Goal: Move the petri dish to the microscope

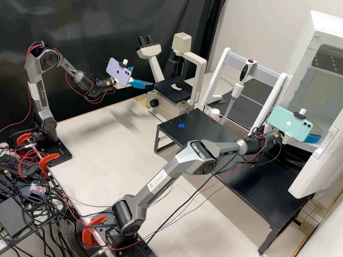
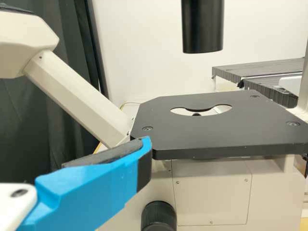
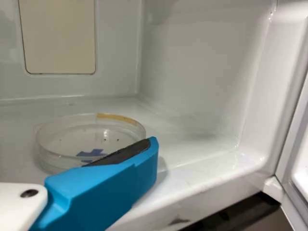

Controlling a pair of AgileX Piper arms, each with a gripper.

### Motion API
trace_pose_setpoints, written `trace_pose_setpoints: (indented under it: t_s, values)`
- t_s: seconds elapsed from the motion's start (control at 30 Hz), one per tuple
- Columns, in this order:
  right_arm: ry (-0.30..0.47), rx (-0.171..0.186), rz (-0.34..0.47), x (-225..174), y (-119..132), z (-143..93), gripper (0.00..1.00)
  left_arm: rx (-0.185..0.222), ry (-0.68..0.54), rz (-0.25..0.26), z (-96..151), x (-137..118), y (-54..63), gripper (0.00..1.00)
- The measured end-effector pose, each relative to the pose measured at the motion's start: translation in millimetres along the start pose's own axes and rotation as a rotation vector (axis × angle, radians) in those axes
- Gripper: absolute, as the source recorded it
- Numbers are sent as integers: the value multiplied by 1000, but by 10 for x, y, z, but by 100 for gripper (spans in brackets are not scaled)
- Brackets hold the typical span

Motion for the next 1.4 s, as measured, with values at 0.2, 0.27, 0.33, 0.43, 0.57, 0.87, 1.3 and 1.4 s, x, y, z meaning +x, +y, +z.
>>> trace_pose_setpoints:
  t_s: [0.2,0.27,0.33,0.43,0.57,0.87,1.3,1.4]
  values:
    - [13,-2,17,77,-9,35,0,0,0,0,0,0,0,100]
    - [11,-2,21,98,-12,46,0,0,0,0,0,0,0,100]
    - [6,3,26,115,-3,50,0,0,0,0,0,0,0,100]
    - [-3,-3,33,137,9,55,0,0,0,0,0,0,0,100]
    - [-5,-7,40,161,13,63,0,0,0,0,0,0,0,100]
    - [-4,-7,41,169,6,71,0,0,0,0,0,0,0,100]
    - [2,-1,12,121,-58,158,0,0,0,0,0,0,0,100]
    - [1,3,10,66,-11,169,0,0,0,0,0,0,0,100]
